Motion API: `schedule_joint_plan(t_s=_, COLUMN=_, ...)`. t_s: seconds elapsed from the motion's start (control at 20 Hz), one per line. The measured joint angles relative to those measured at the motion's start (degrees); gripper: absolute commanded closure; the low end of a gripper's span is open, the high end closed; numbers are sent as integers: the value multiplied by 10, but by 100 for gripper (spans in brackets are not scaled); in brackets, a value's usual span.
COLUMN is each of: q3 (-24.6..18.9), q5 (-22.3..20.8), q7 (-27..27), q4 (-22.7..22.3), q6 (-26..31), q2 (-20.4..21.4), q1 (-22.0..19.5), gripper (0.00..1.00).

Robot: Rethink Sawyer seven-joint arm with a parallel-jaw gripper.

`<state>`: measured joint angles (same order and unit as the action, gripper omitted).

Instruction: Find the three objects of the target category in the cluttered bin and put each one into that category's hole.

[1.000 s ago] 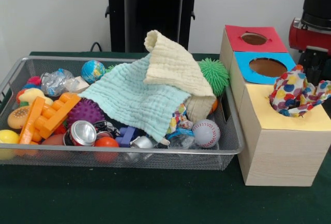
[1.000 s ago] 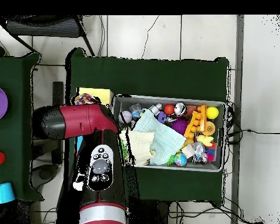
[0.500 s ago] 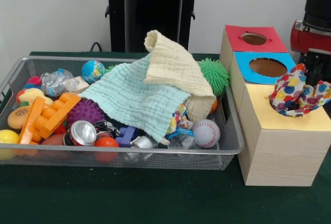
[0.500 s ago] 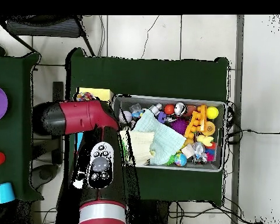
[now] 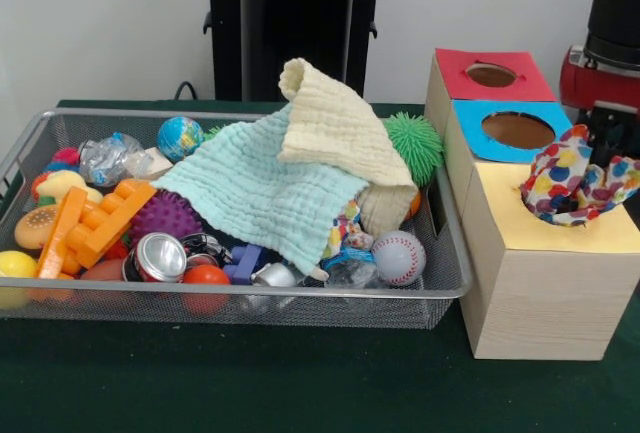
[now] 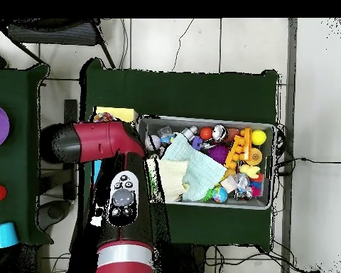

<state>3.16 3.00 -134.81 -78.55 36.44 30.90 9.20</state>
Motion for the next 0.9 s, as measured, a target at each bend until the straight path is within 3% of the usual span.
schedule_joint_plan(t_s=0.4, q3=15, q5=-3, q7=0, q4=23, q6=0, q2=-18, q1=0, gripper=100)
schedule_joint_plan(t_s=0.9, q3=26, q5=-39, q7=0, q4=61, q6=0, q2=-36, q1=-2, gripper=100)
